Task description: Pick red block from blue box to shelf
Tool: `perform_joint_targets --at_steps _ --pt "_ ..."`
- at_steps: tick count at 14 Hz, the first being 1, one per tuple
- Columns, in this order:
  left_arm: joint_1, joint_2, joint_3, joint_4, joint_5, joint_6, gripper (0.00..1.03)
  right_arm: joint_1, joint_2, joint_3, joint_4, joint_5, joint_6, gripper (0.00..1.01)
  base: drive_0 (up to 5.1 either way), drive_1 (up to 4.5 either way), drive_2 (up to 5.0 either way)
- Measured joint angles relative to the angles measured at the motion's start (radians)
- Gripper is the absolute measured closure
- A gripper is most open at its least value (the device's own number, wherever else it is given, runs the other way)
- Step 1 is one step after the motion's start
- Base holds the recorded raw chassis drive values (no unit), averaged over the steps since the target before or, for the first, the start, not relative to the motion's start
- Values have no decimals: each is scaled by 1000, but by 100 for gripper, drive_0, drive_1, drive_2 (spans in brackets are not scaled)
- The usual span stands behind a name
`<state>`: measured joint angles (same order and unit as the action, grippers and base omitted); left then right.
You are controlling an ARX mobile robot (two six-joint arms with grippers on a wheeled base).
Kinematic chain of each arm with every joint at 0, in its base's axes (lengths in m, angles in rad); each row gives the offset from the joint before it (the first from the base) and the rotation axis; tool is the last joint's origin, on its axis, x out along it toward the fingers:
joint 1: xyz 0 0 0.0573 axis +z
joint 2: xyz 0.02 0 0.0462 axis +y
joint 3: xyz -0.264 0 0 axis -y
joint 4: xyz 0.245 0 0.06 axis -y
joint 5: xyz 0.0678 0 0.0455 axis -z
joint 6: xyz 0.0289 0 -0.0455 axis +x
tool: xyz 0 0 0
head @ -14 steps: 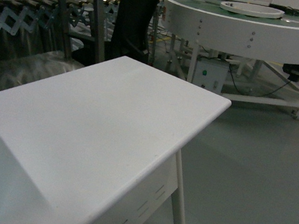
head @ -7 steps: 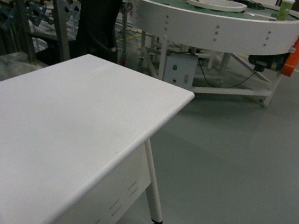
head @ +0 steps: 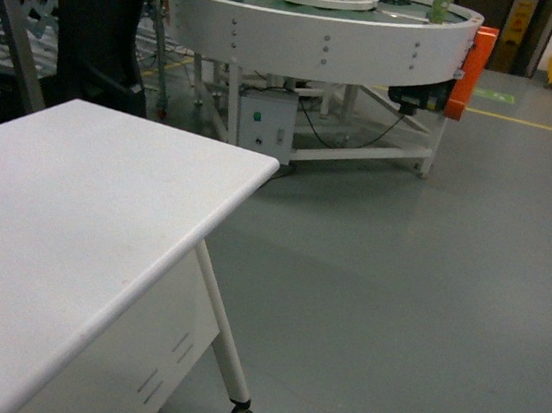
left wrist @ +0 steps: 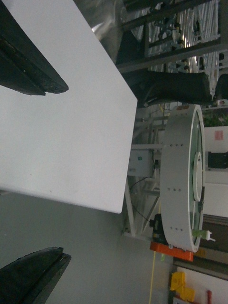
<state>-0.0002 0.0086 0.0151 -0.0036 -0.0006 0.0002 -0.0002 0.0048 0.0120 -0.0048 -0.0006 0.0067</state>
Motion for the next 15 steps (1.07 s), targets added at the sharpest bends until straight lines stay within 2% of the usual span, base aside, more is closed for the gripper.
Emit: perform_joint_targets --at_steps 15 --pt "0 0 0 0 0 0 5 0 0 0 0 0 0 73 -163 -163 -163"
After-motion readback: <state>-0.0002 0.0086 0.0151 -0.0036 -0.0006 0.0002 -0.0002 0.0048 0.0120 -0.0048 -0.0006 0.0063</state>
